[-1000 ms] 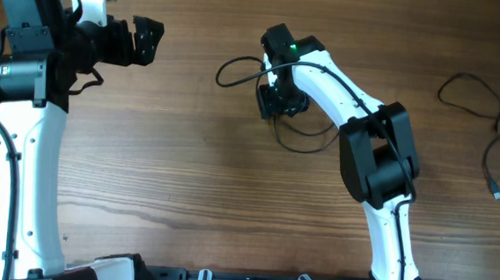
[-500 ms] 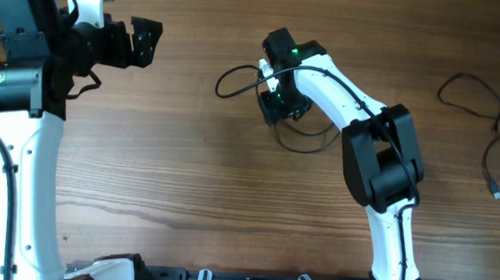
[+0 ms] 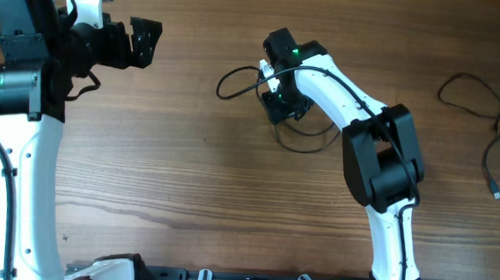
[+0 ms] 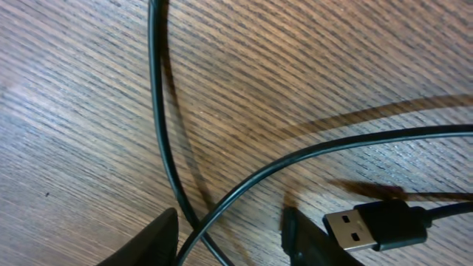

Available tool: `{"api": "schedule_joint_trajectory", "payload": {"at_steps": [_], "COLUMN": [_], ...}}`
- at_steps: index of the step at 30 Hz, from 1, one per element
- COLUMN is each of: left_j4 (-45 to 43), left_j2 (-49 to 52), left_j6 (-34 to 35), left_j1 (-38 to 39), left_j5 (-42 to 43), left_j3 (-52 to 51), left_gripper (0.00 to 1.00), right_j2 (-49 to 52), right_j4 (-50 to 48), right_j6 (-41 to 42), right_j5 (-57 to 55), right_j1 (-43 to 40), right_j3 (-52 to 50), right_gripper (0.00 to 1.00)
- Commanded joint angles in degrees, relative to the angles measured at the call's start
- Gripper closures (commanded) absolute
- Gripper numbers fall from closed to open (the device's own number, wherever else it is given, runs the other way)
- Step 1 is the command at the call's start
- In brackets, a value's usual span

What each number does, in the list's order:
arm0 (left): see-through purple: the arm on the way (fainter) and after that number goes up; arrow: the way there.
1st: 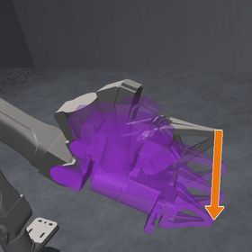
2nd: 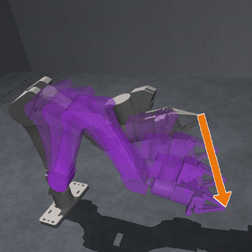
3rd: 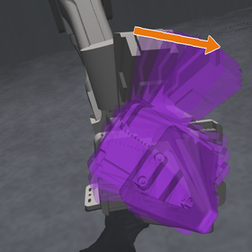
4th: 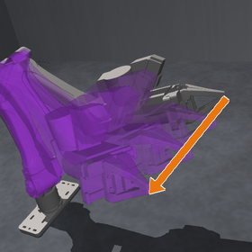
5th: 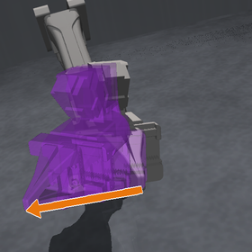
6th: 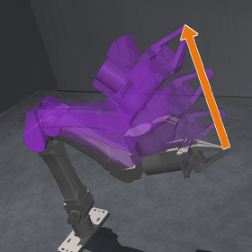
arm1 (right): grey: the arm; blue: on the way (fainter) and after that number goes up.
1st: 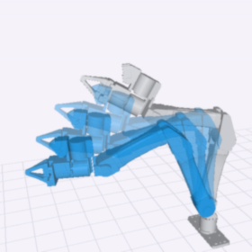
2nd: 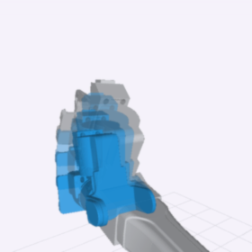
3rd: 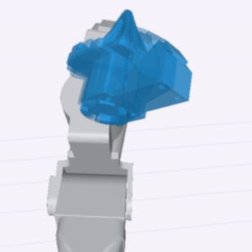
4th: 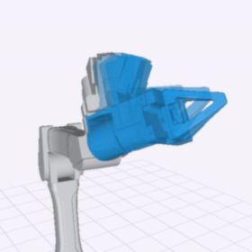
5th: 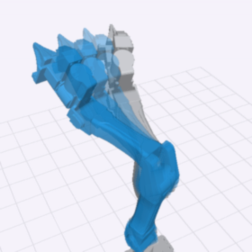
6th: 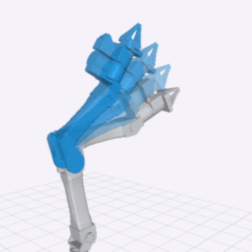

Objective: Untangle cables
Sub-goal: 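Close the right gripper on the cable loop strands, then lift the held cable loop and carry it to the right edge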

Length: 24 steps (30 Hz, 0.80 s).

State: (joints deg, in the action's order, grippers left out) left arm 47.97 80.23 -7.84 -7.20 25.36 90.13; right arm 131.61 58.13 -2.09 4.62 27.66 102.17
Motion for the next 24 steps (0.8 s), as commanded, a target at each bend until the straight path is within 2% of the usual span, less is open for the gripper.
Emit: {"api": "schedule_joint_trajectory", "payload": {"at_steps": [1, 3, 6, 7, 16, 19, 24], "left_j4": [-0.2, -0.2, -0.2, -0.2, -0.1, -0.1, -0.1], "left_j2": [-1.3, -1.3, -1.3, -1.3, -1.3, -1.3, -1.3], "left_j6": [-0.9, -0.9, -0.9, -0.9, -0.9, -0.9, -0.9], "left_j1": [0.0, 0.0, 0.0, 0.0, 0.0, 0.0, 0.0], "left_j5": [1.2, 1.2, 1.2, 1.2, 2.3, 2.2, 2.2], "left_j3": [-0.2, -0.2, -0.2, -0.2, -0.2, -0.2, -0.2], "left_gripper": [0.01, 0.0, 0.01, 0.0, 0.0, 0.0, 0.0], "right_j2": [2.1, 2.1, 2.1, 2.1, 2.1, 2.0, 1.9], "right_j4": [0.0, 0.0, -0.1, -0.1, -5.1, -9.3, -9.9], "right_j6": [-0.5, -0.5, 0.3, 0.8, 1.1, 4.7, 9.8], "right_j5": [-0.1, -0.1, -0.1, -0.1, 10.0, 11.2, 11.2], "right_j1": [0.0, 0.0, 0.0, 0.0, 0.0, 0.0, -0.5], "right_j3": [-2.4, -2.4, -2.4, -2.4, -2.4, -1.9, 3.2], "right_gripper": [0.64, 0.74, 0.94, 0.95, 0.95, 0.96, 0.95]}}
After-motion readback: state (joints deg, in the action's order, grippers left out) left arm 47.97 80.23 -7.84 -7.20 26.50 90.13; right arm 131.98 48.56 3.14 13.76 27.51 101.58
